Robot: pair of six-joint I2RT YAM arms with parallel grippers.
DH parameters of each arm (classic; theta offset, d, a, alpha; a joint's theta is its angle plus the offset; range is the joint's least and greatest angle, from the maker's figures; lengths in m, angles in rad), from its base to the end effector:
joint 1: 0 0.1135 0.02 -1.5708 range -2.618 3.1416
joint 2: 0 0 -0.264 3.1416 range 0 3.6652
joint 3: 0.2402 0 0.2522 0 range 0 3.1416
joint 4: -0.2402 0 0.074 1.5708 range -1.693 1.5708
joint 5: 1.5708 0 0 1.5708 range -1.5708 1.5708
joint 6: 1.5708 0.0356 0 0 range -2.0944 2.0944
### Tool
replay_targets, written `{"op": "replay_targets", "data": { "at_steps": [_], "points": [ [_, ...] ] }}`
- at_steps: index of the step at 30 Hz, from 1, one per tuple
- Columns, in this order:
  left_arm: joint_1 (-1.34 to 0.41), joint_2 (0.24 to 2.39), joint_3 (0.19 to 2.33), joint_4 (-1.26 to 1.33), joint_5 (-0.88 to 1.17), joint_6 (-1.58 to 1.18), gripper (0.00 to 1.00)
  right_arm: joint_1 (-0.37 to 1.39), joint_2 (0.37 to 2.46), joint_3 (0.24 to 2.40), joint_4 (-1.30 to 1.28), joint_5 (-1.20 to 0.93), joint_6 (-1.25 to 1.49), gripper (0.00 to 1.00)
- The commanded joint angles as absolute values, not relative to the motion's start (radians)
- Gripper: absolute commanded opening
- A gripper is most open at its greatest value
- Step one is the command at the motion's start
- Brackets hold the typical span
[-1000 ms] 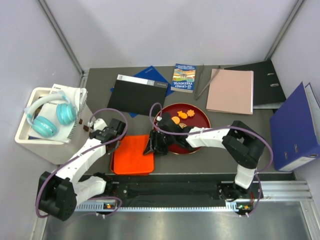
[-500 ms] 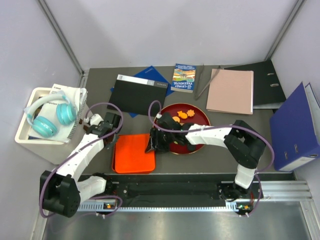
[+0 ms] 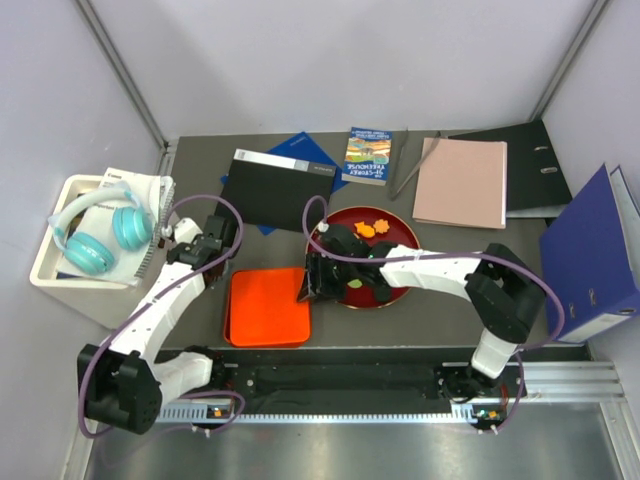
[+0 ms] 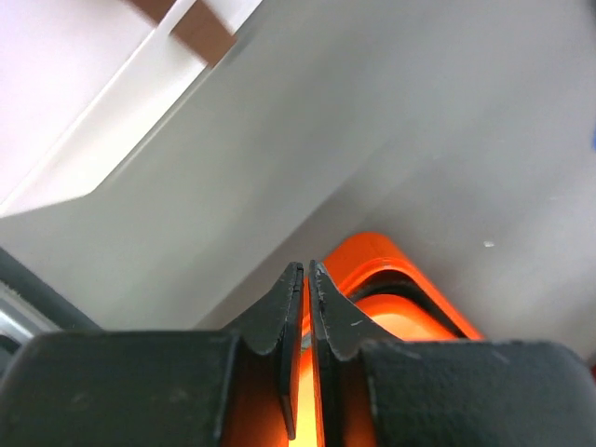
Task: Pack the cookies
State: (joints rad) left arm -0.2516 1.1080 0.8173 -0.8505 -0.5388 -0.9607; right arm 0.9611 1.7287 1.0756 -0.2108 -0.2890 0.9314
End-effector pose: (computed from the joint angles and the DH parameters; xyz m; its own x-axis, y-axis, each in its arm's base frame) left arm 0.1959 -0.0315 0.2419 -0.5100 -0.5952 -0.6210 -0.7178 0.6923 -0.0741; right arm 0.1994 0.3032 0.1908 -0.9755 -0.0533 -0.2137 -0.1827 0.7372 0.6505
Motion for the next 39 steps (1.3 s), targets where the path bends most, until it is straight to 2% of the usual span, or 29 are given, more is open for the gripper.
{"op": "replay_targets", "data": {
  "at_steps": [1, 4, 6, 7, 8, 11, 12, 17, 39],
  "points": [
    [-0.242, 1.083, 0.776, -0.877, -0.534, -0.994, 0.11, 0.939, 1.629, 1.114, -0.258, -0.249, 0.871, 0.53],
    [-0.236, 1.081, 0.769, -0.88, -0.535, -1.0, 0.12, 0.931, 1.583, 1.111, -0.326, -0.216, 0.842, 0.52],
    [-0.233, 1.081, 0.761, -0.885, -0.535, -1.005, 0.11, 0.928, 1.554, 1.108, -0.401, -0.183, 0.822, 0.46],
    [-0.23, 1.081, 0.756, -0.887, -0.532, -1.006, 0.11, 0.93, 1.545, 1.097, -0.419, -0.173, 0.802, 0.41],
    [-0.23, 1.081, 0.749, -0.887, -0.531, -1.015, 0.11, 0.93, 1.539, 1.086, -0.439, -0.163, 0.793, 0.25],
    [-0.226, 1.081, 0.727, -0.887, -0.515, -1.037, 0.09, 0.931, 1.516, 1.039, -0.479, -0.15, 0.762, 0.03],
    [-0.221, 1.08, 0.721, -0.887, -0.509, -1.043, 0.07, 0.93, 1.511, 1.026, -0.48, -0.152, 0.756, 0.0],
    [-0.195, 1.072, 0.681, -0.876, -0.463, -1.068, 0.0, 0.943, 1.517, 0.957, -0.437, -0.212, 0.739, 0.0],
    [-0.118, 1.086, 0.649, -0.847, -0.347, -1.072, 0.0, 0.997, 1.651, 0.98, -0.229, -0.394, 0.779, 0.0]
  ]
}}
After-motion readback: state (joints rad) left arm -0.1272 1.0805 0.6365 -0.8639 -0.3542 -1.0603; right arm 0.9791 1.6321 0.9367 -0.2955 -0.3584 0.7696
